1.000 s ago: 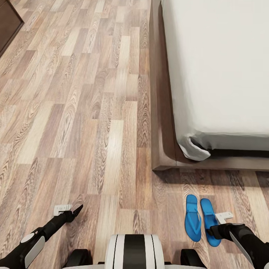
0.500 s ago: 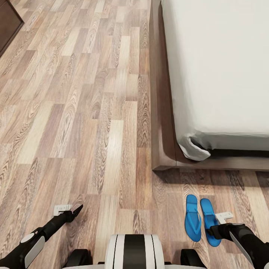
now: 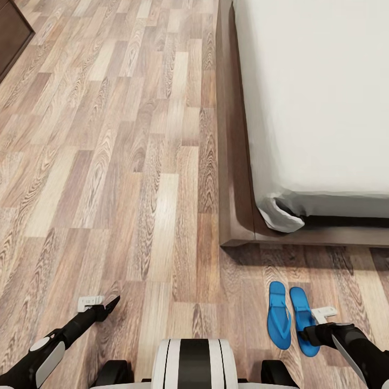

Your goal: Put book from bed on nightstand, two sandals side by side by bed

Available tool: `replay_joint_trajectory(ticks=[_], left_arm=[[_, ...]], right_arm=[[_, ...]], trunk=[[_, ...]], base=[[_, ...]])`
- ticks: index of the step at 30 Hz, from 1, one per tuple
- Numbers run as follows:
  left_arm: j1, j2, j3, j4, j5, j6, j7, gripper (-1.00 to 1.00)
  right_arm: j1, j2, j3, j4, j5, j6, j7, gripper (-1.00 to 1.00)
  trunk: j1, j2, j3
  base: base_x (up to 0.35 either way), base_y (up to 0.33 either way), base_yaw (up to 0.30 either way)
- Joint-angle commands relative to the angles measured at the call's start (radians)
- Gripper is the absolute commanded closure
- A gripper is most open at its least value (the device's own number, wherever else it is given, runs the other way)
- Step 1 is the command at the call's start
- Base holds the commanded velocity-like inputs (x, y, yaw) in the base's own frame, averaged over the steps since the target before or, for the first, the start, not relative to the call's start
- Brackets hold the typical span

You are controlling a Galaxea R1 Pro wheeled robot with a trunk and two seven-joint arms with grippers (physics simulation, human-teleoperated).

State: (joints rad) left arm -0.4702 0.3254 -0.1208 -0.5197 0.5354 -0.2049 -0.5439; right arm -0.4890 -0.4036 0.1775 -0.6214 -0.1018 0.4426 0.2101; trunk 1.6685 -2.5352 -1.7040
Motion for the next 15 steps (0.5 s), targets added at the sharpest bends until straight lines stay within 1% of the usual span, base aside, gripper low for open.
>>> replay_joint_trajectory(ticks=[1,15], left_arm=[[-0.001,0.001,-0.008,0.001,0.008,-0.007,0.001,-1.0],[-0.001,0.001,-0.008,0.001,0.008,-0.007,0.002,-1.0]], right_arm=[[0.0,-0.001,0.006,-0.001,-0.01,0.005,-0.003,-1.0],[0.0,-0.001,0.006,-0.001,-0.011,0.005,-0.001,-1.0]], trunk=[[0.0,0.0,0.0],[0.0,0.0,0.0]], base=[[0.0,0.0,0.0],[0.0,0.0,0.0]])
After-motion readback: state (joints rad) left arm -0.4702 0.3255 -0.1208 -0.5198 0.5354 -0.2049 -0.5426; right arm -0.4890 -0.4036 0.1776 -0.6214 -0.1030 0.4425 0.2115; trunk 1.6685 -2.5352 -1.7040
